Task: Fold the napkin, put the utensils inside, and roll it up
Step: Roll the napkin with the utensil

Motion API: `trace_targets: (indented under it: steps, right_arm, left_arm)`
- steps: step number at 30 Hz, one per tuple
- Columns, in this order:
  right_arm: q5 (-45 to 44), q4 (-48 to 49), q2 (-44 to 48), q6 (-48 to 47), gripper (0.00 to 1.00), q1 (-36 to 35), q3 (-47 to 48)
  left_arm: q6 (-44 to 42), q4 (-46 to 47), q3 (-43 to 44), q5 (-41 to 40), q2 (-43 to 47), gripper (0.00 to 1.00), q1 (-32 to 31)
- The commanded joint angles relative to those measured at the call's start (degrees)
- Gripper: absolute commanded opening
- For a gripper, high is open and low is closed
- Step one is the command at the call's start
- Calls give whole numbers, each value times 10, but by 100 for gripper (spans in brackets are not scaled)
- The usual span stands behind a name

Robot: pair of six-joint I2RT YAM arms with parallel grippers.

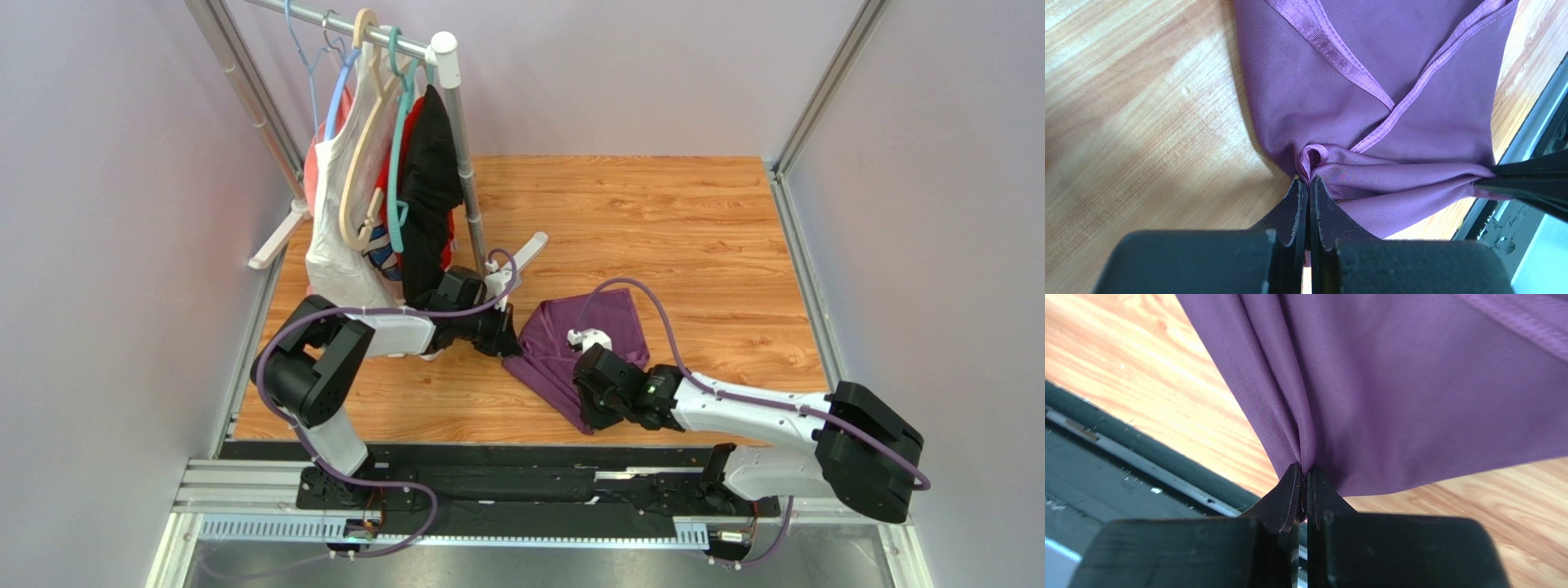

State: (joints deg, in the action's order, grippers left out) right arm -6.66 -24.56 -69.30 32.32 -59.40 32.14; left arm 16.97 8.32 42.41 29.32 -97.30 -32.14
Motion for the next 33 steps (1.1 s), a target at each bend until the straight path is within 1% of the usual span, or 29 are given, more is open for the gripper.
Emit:
trace_targets:
  steps: [1,2,4,5,7,8,11,12,20,23,29,33]
  right_arm:
    - [41,2,0,33,0,1,-21]
    - [36,-2,-1,40,0,1,-24]
    - [19,-9,0,56,6,2,-27]
    - [13,-22,1,60,13,1,-26]
    - [-2,-36,12,70,18,0,-19]
    - [-8,-54,17,71,26,0,-16]
    - [-27,-91,34,77,36,0,-2]
    - [-32,-98,36,78,38,0,1]
    - [-44,-126,43,105,43,-12,1]
    - [-51,-117,48,110,43,-13,-3]
    - [-44,-82,20,107,42,-13,-9]
    - [-44,-81,-13,100,42,-13,-1]
  left_arm:
    - [-26,-45,-6,-25,-11,0,2]
    - [-26,-45,-6,-23,-11,0,2]
    - [-28,-46,-6,-24,-11,0,2]
    - [-28,-48,-6,-26,-10,0,2]
    - [-30,-48,-6,-26,-9,0,2]
    - [-30,-48,-6,-26,-9,0,2]
    - [-30,-48,-5,-25,-10,0,2]
    - [-30,-49,-4,-26,-10,0,3]
    - [-31,-50,-4,-25,-8,0,2]
    - [-31,-49,-4,-24,-8,0,2]
    - [-31,-45,-5,-19,-9,0,2]
    - [-29,-46,-4,-15,-10,0,2]
